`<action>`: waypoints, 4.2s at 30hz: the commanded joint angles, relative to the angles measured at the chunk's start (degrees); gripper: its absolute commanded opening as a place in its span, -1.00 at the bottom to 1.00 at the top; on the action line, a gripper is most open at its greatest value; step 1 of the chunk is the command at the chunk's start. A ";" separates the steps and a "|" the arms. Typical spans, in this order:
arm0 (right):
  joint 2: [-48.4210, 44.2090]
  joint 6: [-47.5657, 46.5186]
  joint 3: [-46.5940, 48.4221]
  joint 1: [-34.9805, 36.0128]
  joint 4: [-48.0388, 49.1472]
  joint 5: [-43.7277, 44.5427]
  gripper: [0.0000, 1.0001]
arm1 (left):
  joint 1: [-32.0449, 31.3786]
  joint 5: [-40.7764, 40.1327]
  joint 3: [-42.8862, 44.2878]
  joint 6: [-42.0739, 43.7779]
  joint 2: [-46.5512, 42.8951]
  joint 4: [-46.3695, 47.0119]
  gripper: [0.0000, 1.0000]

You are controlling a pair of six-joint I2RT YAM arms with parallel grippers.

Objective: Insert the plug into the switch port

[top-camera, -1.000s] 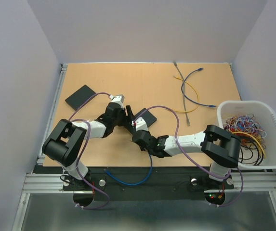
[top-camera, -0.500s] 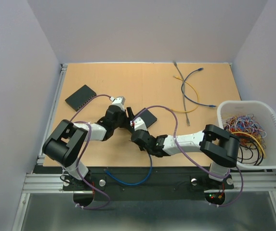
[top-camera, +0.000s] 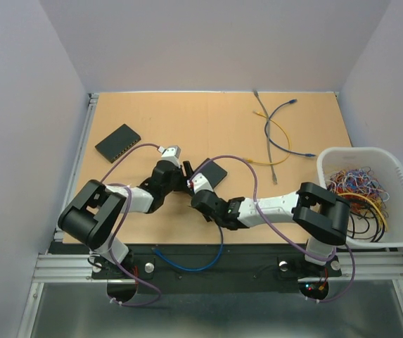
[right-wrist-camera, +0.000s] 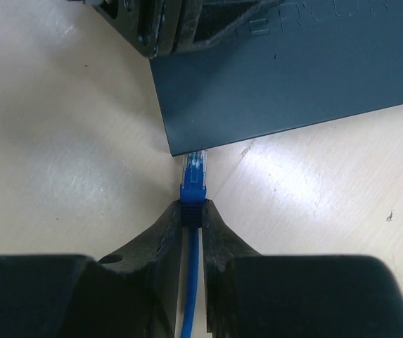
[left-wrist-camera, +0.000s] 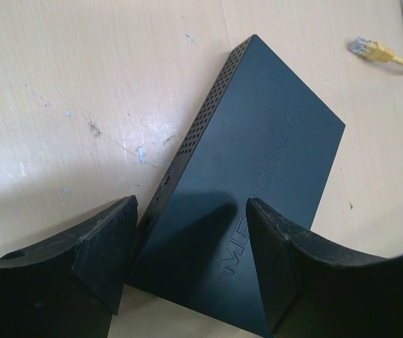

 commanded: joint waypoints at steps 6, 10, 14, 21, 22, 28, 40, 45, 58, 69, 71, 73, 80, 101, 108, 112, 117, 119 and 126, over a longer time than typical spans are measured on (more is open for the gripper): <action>-3.59 -7.14 -0.20 0.28 8.59 -5.13 -0.99 | -3.80 3.42 -4.45 -2.89 -2.17 -5.21 0.45; -5.52 -10.83 -0.73 -0.77 8.95 -9.08 -0.99 | -3.98 3.24 -5.07 -2.72 -2.96 -5.30 0.45; -5.79 -12.15 -0.90 -1.92 9.65 -13.12 -0.99 | -4.15 3.51 -5.25 -2.63 -3.93 -5.56 0.45; -4.82 -12.42 -0.38 -3.41 9.92 -14.09 -0.99 | -4.77 3.07 -6.12 -2.98 -4.99 -5.65 0.45; -4.91 -12.50 -0.37 -3.50 10.00 -14.27 -0.99 | -4.86 2.98 -6.21 -3.15 -5.16 -5.56 0.45; -4.91 -12.95 -0.29 -4.73 10.00 -14.10 -0.99 | -5.39 2.54 -6.65 -3.42 -5.60 -5.65 0.45; -7.37 -14.44 -1.26 -6.93 10.00 -15.85 -0.99 | -7.76 0.70 -8.50 -5.87 -7.00 -5.74 0.45; -5.97 -15.40 1.02 -7.02 9.92 -16.73 -0.99 | -9.60 -1.06 -9.55 -6.85 -7.19 -5.74 0.45; 0.62 -17.43 10.78 -7.02 9.74 -18.49 -0.99 | -16.01 -5.81 -9.55 -11.59 -2.27 -4.60 0.45; -0.68 -16.02 12.46 -8.07 15.97 -19.36 -0.99 | -21.82 -6.25 -13.24 -16.95 5.29 3.39 0.43; -1.74 -15.76 10.10 -8.16 20.19 -20.24 -0.99 | -22.26 -6.34 -13.25 -17.22 6.00 4.01 0.42; -3.49 -15.58 8.51 -8.16 24.04 -21.30 -0.99 | -22.79 -6.43 -13.24 -17.39 5.83 4.11 0.40; -7.02 -16.81 3.23 -8.51 32.67 -25.69 -0.99 | -23.40 -6.78 -13.33 -17.04 6.09 4.37 0.37; -7.29 -21.03 6.30 -8.60 39.80 -33.17 -0.99 | -25.07 -8.71 -11.84 -16.87 8.90 3.84 0.20; -5.27 -20.42 8.85 -8.60 41.47 -33.69 -0.99 | -25.16 -8.71 -11.22 -16.51 10.04 3.67 0.20; -4.73 -20.24 8.77 -8.60 41.64 -33.17 -0.99 | -25.16 -8.71 -11.49 -16.51 9.52 3.67 0.20; -6.23 -19.45 4.39 -8.68 41.56 -29.39 -0.99 | -25.07 -8.88 -10.52 -15.90 6.01 -1.14 0.30; -7.19 -18.84 2.88 -8.69 41.56 -27.72 -0.99 | -24.90 -9.67 -9.21 -15.20 4.51 -3.70 0.36; -9.04 -16.02 -0.64 -8.60 41.56 -25.44 -0.99 | -21.13 -9.07 -5.34 -11.07 4.33 -7.93 0.50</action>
